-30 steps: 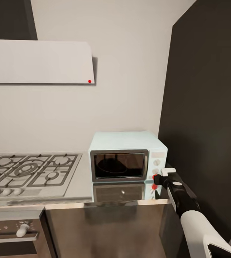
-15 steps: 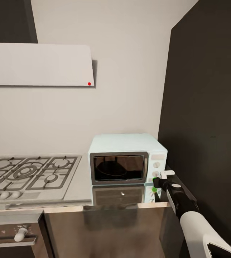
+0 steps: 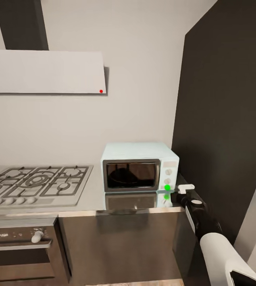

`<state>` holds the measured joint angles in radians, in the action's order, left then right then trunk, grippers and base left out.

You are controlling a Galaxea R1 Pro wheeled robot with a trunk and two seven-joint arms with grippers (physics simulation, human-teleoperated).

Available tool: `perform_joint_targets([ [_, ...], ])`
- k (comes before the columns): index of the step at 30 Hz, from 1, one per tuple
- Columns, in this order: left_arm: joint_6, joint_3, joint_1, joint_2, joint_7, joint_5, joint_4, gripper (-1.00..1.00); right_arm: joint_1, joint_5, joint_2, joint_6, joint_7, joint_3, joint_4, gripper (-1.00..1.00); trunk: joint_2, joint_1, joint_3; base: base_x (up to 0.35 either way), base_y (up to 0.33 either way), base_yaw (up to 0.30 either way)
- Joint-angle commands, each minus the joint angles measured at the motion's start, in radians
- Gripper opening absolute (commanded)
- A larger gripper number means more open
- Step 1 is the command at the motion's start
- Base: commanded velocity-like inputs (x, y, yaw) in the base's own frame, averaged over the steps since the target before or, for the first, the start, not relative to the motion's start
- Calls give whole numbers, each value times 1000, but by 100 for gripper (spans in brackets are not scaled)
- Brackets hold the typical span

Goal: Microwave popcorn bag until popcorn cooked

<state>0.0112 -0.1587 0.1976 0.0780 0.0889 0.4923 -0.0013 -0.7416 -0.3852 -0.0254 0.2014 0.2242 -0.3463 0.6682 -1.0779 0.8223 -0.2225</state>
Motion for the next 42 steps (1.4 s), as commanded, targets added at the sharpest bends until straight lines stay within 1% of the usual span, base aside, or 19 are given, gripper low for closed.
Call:
perform_joint_targets([
  [1,1,-8,0,0,3,8,0,100,-1,-11,-2,4,10,-7,7,-100,-1,-1,-1,-336,0,0],
  [5,1,-8,1,0,3,8,0,100,-1,-11,-7,7,14,-5,36,-100,-1,-1,-1,-336,0,0],
  [7,1,-8,1,0,3,8,0,100,-1,-10,-9,37,17,-4,64,-100,-1,-1,-1,-336,0,0],
  [9,2,-8,1,0,3,9,0,100,-1,-8,-11,125,35,-4,108,-100,-1,-1,-1,-336,0,0],
  [12,1,-8,0,-1,3,9,0,100,-1,-10,-11,273,105,-3,186,-100,-1,-1,-1,-336,0,0],
  [15,1,-8,1,-1,3,9,0,100,-1,-13,-4,317,166,-5,223,-100,-1,-1,-1,-336,0,0],
  [16,1,-8,1,-1,3,9,0,100,2,-15,-3,322,174,-5,226,-100,-1,-1,-1,-336,0,0],
  [17,1,-8,1,-1,3,9,0,100,18,-43,-2,325,181,-5,227,-100,-1,-1,-1,-336,0,0],
  [18,1,-8,1,-1,3,9,0,100,20,-52,-2,324,181,-6,211,-100,-1,-1,-1,-336,0,0],
  [21,1,-7,0,-1,3,9,0,100,21,-57,1,314,172,-8,84,-100,-1,-1,-1,-337,0,0],
  [23,1,-7,0,-1,3,9,0,100,21,-58,5,297,161,-8,-12,-100,-1,-1,-1,-326,0,0],
  [26,1,-7,0,-1,3,9,0,100,21,-75,43,177,101,-7,-283,-100,-1,-1,-1,-211,0,0],
  [27,1,-7,1,-1,3,9,0,100,21,-81,48,130,67,-6,-370,-100,-1,-1,-1,-72,0,0],
  [29,1,-7,1,-1,3,9,0,100,21,-119,51,30,-29,-4,-554,-100,-1,-1,-1,-26,0,0],
  [31,1,-7,1,-2,3,9,0,100,19,-133,53,-44,-76,-4,-654,-100,-1,-1,-1,-6,0,0],
  [34,1,-7,1,-3,3,9,0,100,36,-139,56,-95,-127,-4,-691,-100,-1,-1,-1,-1,0,0],
  [37,1,-7,1,-3,3,9,0,100,165,-140,57,-142,-142,-4,-698,-100,-1,-1,-1,0,0,0],
  [39,1,-7,1,-3,3,9,0,100,269,-140,51,-216,-145,-5,-699,-100,-1,-1,-1,0,0,0],
  [42,1,-7,0,-3,3,9,0,100,349,-136,54,-262,-148,-6,-700,-100,-1,-1,-1,0,0,0],
])
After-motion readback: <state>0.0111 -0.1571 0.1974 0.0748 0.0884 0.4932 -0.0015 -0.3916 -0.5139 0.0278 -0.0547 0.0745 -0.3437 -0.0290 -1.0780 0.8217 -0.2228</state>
